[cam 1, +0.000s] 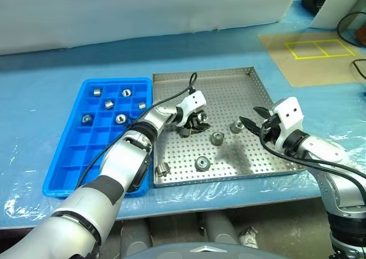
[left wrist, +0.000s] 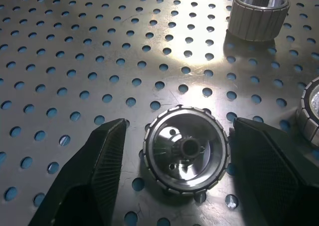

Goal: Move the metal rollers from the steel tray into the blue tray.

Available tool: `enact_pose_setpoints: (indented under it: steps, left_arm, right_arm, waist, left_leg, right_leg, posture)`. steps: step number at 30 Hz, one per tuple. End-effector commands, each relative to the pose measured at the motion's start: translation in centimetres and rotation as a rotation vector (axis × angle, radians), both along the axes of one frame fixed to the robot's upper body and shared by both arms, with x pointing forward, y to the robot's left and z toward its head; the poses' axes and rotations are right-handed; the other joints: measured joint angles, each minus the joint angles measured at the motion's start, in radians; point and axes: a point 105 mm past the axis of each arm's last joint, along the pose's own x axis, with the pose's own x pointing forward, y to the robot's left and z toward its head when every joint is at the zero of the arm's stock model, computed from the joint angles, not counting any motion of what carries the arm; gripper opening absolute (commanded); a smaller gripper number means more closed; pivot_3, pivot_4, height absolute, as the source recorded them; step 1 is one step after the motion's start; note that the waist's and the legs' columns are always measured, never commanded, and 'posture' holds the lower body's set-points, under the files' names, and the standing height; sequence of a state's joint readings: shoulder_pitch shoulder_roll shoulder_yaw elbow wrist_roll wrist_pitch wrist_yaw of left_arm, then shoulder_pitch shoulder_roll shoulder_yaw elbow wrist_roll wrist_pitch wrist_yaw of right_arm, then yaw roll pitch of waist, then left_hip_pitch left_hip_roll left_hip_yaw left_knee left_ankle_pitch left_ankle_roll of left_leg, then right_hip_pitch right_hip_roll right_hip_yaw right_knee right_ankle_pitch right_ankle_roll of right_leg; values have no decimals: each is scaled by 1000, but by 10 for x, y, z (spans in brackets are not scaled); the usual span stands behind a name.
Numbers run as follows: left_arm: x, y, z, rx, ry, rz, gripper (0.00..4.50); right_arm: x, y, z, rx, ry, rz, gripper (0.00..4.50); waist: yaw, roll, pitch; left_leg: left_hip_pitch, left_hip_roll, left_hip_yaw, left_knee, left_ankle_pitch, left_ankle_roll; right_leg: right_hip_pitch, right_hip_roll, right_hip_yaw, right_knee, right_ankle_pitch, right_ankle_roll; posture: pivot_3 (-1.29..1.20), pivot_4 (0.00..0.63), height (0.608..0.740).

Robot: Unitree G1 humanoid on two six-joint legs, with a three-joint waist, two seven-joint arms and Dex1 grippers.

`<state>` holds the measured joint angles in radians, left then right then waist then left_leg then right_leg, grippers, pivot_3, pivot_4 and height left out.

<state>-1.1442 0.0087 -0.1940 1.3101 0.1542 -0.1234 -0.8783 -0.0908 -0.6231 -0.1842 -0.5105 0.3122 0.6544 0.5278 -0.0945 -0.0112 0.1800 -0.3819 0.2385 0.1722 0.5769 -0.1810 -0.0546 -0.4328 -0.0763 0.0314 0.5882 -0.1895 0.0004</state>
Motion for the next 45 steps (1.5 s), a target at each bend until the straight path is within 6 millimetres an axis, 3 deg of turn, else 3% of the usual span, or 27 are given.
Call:
enact_pose_setpoints:
  steps: [1, 3, 7, 11, 19, 24, 26, 28, 30, 34, 39, 45]
  left_arm:
    - [1, -1, 2, 7, -36, 0, 3464]
    - [3, -3, 5, -11, -43, 19, 3051]
    - [4, -3, 5, -20, -14, 30, 3051]
    - [6, 0, 5, -13, -34, 43, 1894]
    - [11, 0, 31, -117, -63, 28, 1894]
    - [12, 13, 31, -48, -142, -14, 1770]
    - [17, 11, 52, -121, -161, 7, 1770]
    - [14, 7, 90, -267, -177, -67, 1770]
    - [10, 8, 108, -323, -199, -118, 1770]
    - [7, 39, 119, -213, -300, -200, 1770]
    - [-19, 93, 98, -11, -296, -321, 1770]
    - [-48, 140, 115, -39, -270, -202, 1770]
  right_arm:
    - [-3, 0, 13, -28, -58, -2, 2714]
    - [-2, 0, 11, -38, -58, -10, 2725]
    - [-1, 3, 11, -21, -59, -5, 2725]
    - [0, 4, 10, -30, -53, 0, 2725]
    - [6, 6, 12, -38, -57, 23, 2725]
    - [13, 13, 13, -31, -63, 56, 2725]
    - [15, 16, 13, -28, -63, 70, 2725]
    - [18, 21, 13, -23, -64, 96, 2725]
    - [19, 24, 13, -17, -65, 113, 2725]
    - [31, 44, 25, 14, -102, 197, 2725]
    - [37, 93, 25, -14, -92, 457, 2725]
    - [46, 139, 32, 19, -91, 684, 2725]
  waist:
    - [-6, 0, 0]
    - [-11, 0, 0]
    - [-26, 0, 0]
    - [-36, 1, 0]
    - [-45, 0, 0]
    - [-53, 1, 0]
    - [-52, 1, 0]
    - [-47, 0, 0]
    - [-41, 0, 0]
    - [-32, 1, 0]
    - [-21, 2, -1]
    - [69, 2, 0]
  left_leg:
    - [0, 0, 0, 0, 0, 0]
    - [0, 0, 0, 0, 0, 0]
    - [0, 0, 0, 0, 0, 0]
    - [-1, 0, 0, 0, -1, 1]
    - [-1, 0, 0, 1, -1, 1]
    - [-1, 0, 0, 1, -1, 1]
    - [-1, 0, 0, 1, -1, 1]
    - [-2, 0, 0, 1, -1, 2]
    - [-3, 0, 0, 1, -1, 2]
    - [0, 0, 0, 0, -1, 1]
    - [4, 2, 0, -4, 1, -2]
    - [-1, 3, 0, -5, 4, 0]
  right_leg:
    - [0, 0, 0, 0, 0, 0]
    - [0, 0, 0, 0, 0, 0]
    - [1, 0, -1, 0, 0, 0]
    - [1, 0, -1, -1, 0, 0]
    - [1, 0, -1, -1, 0, 0]
    - [0, 0, -1, -1, 0, 0]
    - [0, 0, -1, -1, 0, 0]
    - [0, -1, -1, -1, 0, 0]
    - [0, -1, -1, -1, 0, 0]
    - [0, -1, -1, 0, 0, 0]
    - [0, 1, -1, 3, 1, -1]
    - [-7, 0, -3, 6, 2, -3]
  posture:
    - [-674, 150, 740]
    - [-674, 150, 740]
    - [-674, 150, 740]
    - [-665, 150, 740]
    - [-617, 150, 740]
    - [-587, 150, 740]
    - [-559, 150, 740]
    - [-534, 150, 740]
    - [-534, 150, 740]
    - [-435, 150, 740]
    - [-320, 150, 740]
    - [-117, 150, 740]
